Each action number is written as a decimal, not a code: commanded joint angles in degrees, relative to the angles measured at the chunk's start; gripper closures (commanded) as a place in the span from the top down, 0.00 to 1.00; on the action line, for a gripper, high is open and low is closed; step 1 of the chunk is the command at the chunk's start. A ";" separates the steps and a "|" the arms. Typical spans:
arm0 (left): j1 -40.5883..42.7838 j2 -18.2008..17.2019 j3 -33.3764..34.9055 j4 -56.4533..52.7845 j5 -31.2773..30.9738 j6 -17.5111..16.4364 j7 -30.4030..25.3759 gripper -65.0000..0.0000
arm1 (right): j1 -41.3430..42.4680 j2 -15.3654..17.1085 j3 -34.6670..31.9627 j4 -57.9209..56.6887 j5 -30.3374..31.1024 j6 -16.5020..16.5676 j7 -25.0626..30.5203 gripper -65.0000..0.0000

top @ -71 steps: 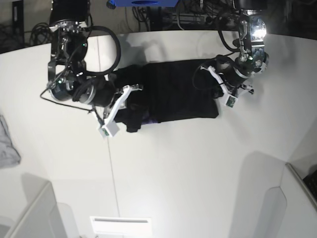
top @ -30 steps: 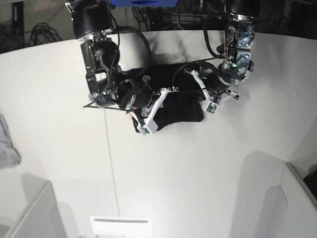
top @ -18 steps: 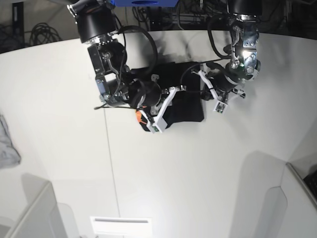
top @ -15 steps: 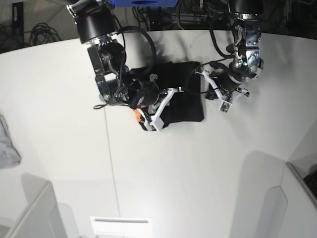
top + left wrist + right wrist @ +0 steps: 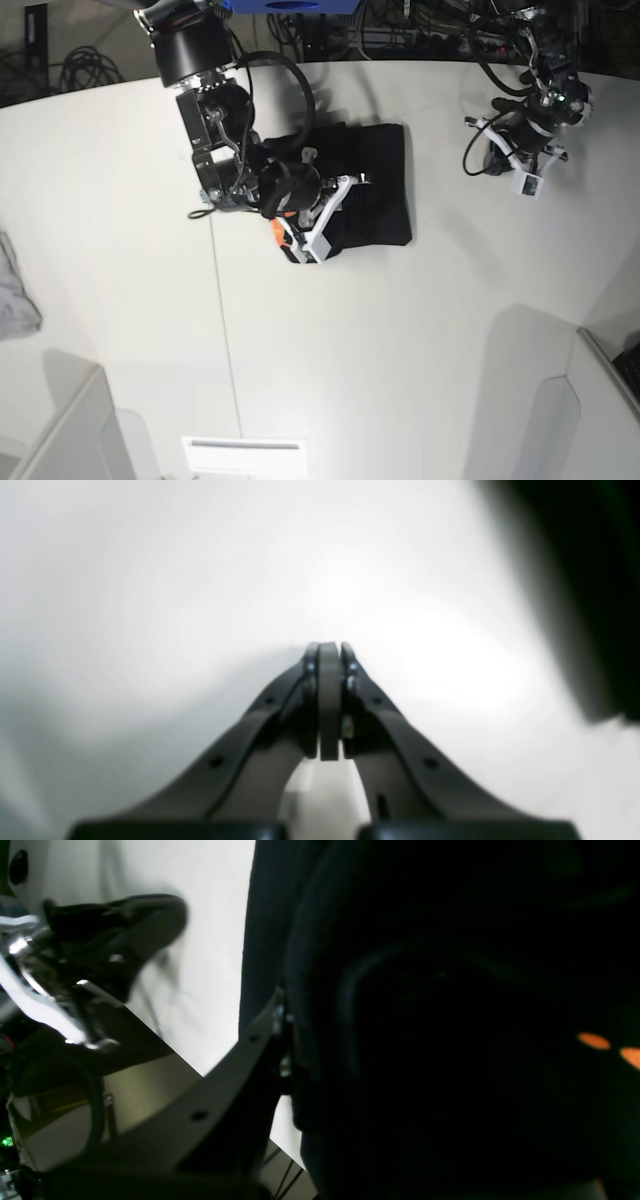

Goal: Fold the T-shirt properly
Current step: 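Press the folded stack flat with the right gripper and withdraw the left gripper, then grasp the folded shirt's edges with both grippers and adjust it, then push the folded shirt with the left gripper to square it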

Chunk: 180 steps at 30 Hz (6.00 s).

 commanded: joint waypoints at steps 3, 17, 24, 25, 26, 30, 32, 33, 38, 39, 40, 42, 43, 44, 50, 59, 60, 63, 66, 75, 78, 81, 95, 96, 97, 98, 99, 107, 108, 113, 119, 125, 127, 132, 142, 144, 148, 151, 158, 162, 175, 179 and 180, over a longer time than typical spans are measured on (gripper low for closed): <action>1.18 -0.62 -3.95 -0.01 2.81 0.42 3.16 0.00 | 0.45 -0.49 -0.07 0.88 1.05 -0.08 0.53 0.20; 1.79 -2.47 -10.19 -0.10 2.81 0.42 3.16 0.00 | -1.22 -0.49 -0.15 8.79 1.05 -0.08 0.53 0.59; 1.79 -2.38 -10.19 -0.18 2.81 0.42 3.16 0.00 | -0.26 -0.58 -2.97 6.41 1.05 -0.17 0.70 0.59; 1.79 -2.38 -10.28 -0.18 2.81 0.42 3.16 0.00 | -0.17 -0.49 -3.85 6.41 1.05 -0.26 0.79 0.59; 1.79 -2.38 -10.37 -0.18 2.81 0.42 3.16 0.00 | -0.17 -0.49 -4.81 6.41 1.05 -1.05 0.88 0.59; 1.79 -2.38 -10.45 -0.18 2.81 0.42 3.16 0.00 | 0.71 -0.67 -8.68 6.41 1.05 -6.41 0.97 0.59; 1.79 -2.38 -10.45 -0.27 2.81 0.42 3.16 0.00 | 1.68 -0.58 -10.53 6.41 1.05 -7.73 0.97 0.59; 1.79 -2.38 -10.45 -0.27 2.81 0.42 3.16 0.00 | 1.94 -0.58 -11.23 6.41 1.05 -7.90 0.97 0.59; 1.79 -2.38 -10.45 -0.27 2.81 0.42 3.16 0.00 | 3.08 -0.84 -13.96 6.33 1.05 -8.17 0.97 0.59; 1.79 -2.38 -10.45 -0.27 2.81 0.42 3.16 0.00 | 3.44 -0.93 -14.57 6.33 1.05 -8.17 0.97 0.59; 1.79 -2.38 -10.45 -0.27 2.81 0.42 3.16 0.00 | 3.52 -0.93 -15.19 6.33 1.05 -8.17 0.97 0.59; 1.79 -2.38 -10.45 -0.27 2.81 0.42 3.16 0.00 | 3.88 -1.02 -15.98 6.33 1.05 -8.17 0.97 0.59; 1.79 -2.38 -10.45 -0.27 2.81 0.42 3.16 0.00 | 4.14 -1.02 -16.86 6.33 1.05 -8.17 0.97 0.59; 1.79 -2.38 -10.45 -0.36 2.81 0.42 3.16 0.00 | 4.23 -1.11 -17.91 6.33 1.05 -8.17 0.97 0.59; 1.70 -2.38 -10.54 -0.36 2.81 0.42 3.16 0.00 | 5.46 -0.75 -22.92 9.76 1.05 -8.17 1.05 0.59; 4.87 -2.38 -10.45 0.78 -3.35 0.42 3.16 0.00 | 0.18 9.36 -3.85 19.87 1.14 -8.08 6.15 0.00; 5.31 -2.47 -10.45 0.78 -5.46 0.42 3.16 0.00 | -0.43 9.88 -2.18 19.78 1.31 -7.99 6.59 0.00; 5.92 -3.52 -9.93 1.22 -9.85 0.42 3.25 0.00 | -3.69 10.59 1.08 20.13 1.40 -7.99 4.92 0.00; 5.92 -3.52 -9.84 2.36 -10.03 0.42 3.25 0.00 | -7.29 11.38 1.25 20.22 1.40 -7.90 4.04 0.00; 6.80 -3.96 -10.01 2.45 -10.03 0.42 3.25 0.00 | -9.66 13.57 1.60 10.99 1.14 -7.90 10.02 0.00; 7.16 -3.96 -10.01 2.72 -10.03 0.42 3.25 0.00 | -9.58 13.66 1.60 13.80 1.40 -7.90 9.67 0.00; 7.24 -3.96 -10.01 2.89 -10.03 0.42 3.25 0.00 | -8.61 13.31 1.69 20.04 1.40 -7.99 6.77 0.00; 8.21 -3.96 -10.37 2.54 -10.03 0.42 3.16 0.00 | 8.89 7.25 1.52 -2.82 1.05 -7.99 7.30 0.00; 8.47 -3.96 -10.37 2.72 -10.03 0.42 3.16 0.00 | 9.15 8.04 1.52 -4.40 1.14 -7.99 8.53 0.00; 8.47 -4.31 -10.19 2.72 -10.03 0.42 3.16 0.00 | 9.68 8.65 1.43 -5.89 1.14 -7.90 9.41 0.00; 8.56 -4.58 -10.01 2.63 -10.21 0.42 3.16 0.00 | 9.94 8.92 1.34 -7.04 1.14 -7.90 9.85 0.00; 8.56 -4.75 -9.93 2.36 -10.38 0.42 3.16 0.00 | 10.03 9.00 1.34 -8.27 1.14 -7.90 10.20 0.00; 8.39 -4.58 -9.66 4.21 -10.56 0.42 3.16 0.00 | 6.25 9.71 1.69 3.34 1.40 -7.82 9.76 0.00; 8.47 -4.49 -8.78 5.53 -10.65 0.42 3.16 0.00 | 5.11 9.71 1.69 6.68 1.40 -7.82 9.67 0.00; 9.79 -4.31 -3.07 13.88 -10.65 0.42 3.16 0.00 | 0.18 9.71 1.69 15.65 1.40 -7.82 9.67 0.00; 8.21 -2.82 2.65 15.82 -16.62 0.42 3.25 0.00 | -2.19 11.64 1.69 15.82 1.31 -7.82 10.11 0.00; 6.72 -2.91 5.63 11.95 -30.34 0.42 3.25 0.43 | -4.39 14.10 1.78 16.17 1.40 -7.82 10.20 0.00; 5.22 -2.91 8.71 10.36 -31.04 0.42 3.25 0.61 | -5.09 14.10 1.78 16.17 1.40 -7.82 10.20 0.00; 1.70 -2.03 13.46 5.00 -31.39 0.42 3.25 0.84 | -6.06 14.98 1.78 16.17 1.31 -7.82 10.29 0.00; -2.87 1.67 15.04 1.22 -30.87 2.84 3.25 0.85 | -9.22 18.06 2.83 16.17 1.40 -7.82 15.21 0.00; -4.27 2.19 15.83 -0.98 -31.04 7.59 3.25 0.85 | -10.72 18.15 4.51 16.17 1.40 -7.82 16.88 0.00; -6.03 2.11 20.84 -3.79 -30.95 12.51 3.25 0.85 | -12.65 18.23 7.32 16.17 1.40 -7.64 18.64 0.00; -6.82 2.28 23.48 -4.58 -30.95 15.94 3.16 0.85 | -13.79 18.15 9.96 16.17 1.40 -3.42 18.64 0.00; -8.23 2.28 26.03 -7.83 -30.95 20.78 3.16 0.83 | -16.70 17.71 17.78 16.17 1.40 2.38 18.64 0.00; -8.67 2.19 26.12 -9.33 -30.95 20.78 3.16 0.55 | -18.28 17.71 21.21 16.17 1.40 5.90 18.64 0.00; -9.99 -3.78 35.08 -8.98 -30.87 22.09 3.25 0.00 | -23.64 17.71 25.96 16.17 1.40 7.92 18.73 0.00; -13.42 -9.24 43.08 -9.33 -30.87 24.20 3.25 0.00 | -25.22 17.62 25.96 16.17 1.40 7.92 18.73 0.00; -14.82 -10.82 45.99 -9.24 -30.87 24.20 3.25 0.00 | -25.75 17.62 25.96 16.17 1.40 7.92 18.81 0.00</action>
